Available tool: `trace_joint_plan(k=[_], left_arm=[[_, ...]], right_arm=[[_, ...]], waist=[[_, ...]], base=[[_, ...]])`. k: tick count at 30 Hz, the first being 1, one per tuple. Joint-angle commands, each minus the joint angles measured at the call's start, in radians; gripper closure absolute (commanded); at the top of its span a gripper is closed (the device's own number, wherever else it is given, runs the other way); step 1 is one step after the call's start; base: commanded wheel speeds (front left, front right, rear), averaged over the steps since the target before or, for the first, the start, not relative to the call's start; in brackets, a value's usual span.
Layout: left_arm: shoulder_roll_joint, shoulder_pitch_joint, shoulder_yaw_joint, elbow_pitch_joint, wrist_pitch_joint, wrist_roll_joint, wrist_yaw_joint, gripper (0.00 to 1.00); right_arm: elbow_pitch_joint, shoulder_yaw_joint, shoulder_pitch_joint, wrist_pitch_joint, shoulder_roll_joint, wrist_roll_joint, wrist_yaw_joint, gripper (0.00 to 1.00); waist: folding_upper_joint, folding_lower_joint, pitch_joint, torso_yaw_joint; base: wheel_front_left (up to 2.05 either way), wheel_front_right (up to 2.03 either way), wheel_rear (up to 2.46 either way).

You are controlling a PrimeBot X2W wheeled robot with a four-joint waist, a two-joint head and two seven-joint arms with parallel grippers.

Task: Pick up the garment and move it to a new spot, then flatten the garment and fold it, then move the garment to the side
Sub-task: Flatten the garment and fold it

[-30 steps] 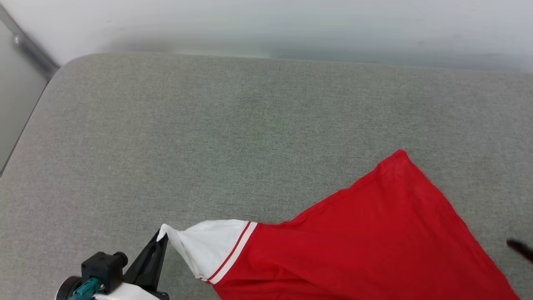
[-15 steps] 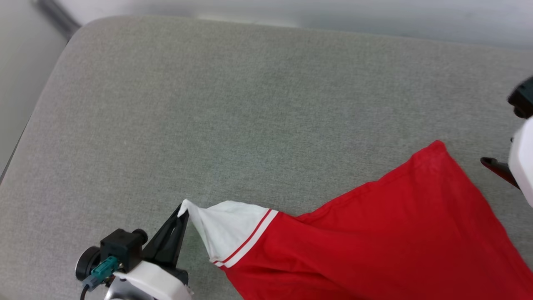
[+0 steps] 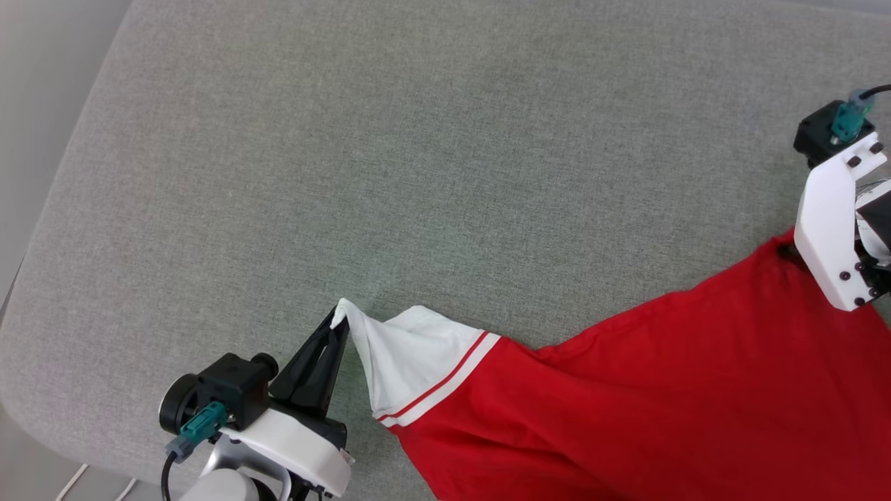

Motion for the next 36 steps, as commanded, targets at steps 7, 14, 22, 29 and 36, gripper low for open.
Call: trace_joint_plan(k=[7, 14, 22, 29, 36], left_arm=[[-0.014, -0.018, 0.012, 0.028, -0.01, 0.002, -0.009, 1.0], [0.012, -0.013, 0.024, 0.052, -0.011, 0.009, -0.021, 1.0], [0.064, -0.106, 0.062, 0.028, 0.014, 0.008, -0.042, 1.0], [0.062, -0.3, 0.08, 0.003, 0.065, 0.025, -0.069, 1.0], [0.048, -0.591, 0.1, 0.037, 0.123, 0.044, -0.119, 1.0]], right_arm=[[0.076, 0.137, 0.053, -0.052, 0.008, 0.05, 0.001, 0.85], [0.064, 0.139, 0.008, -0.204, -0.003, 0.111, 0.0, 1.0], [0.027, 0.126, -0.001, -0.454, -0.027, 0.172, 0.0, 1.0], [0.003, 0.04, -0.045, -0.613, -0.024, 0.166, 0.0, 1.0], [0.013, -0.097, -0.161, -0.688, 0.021, 0.082, 0.0, 1.0]], waist=[[-0.0001, -0.0002, 0.013, -0.002], [-0.0001, -0.0002, -0.081, -0.046], [-0.0001, -0.0002, -0.204, -0.106], [-0.0001, -0.0002, -0.21, -0.146], [-0.0001, -0.0002, -0.149, -0.182]], base=[[0.0, 0.0, 0.0], [0.0, 0.0, 0.0], [0.0, 0.0, 0.0], [0.0, 0.0, 0.0], [0.0, 0.0, 0.0]])
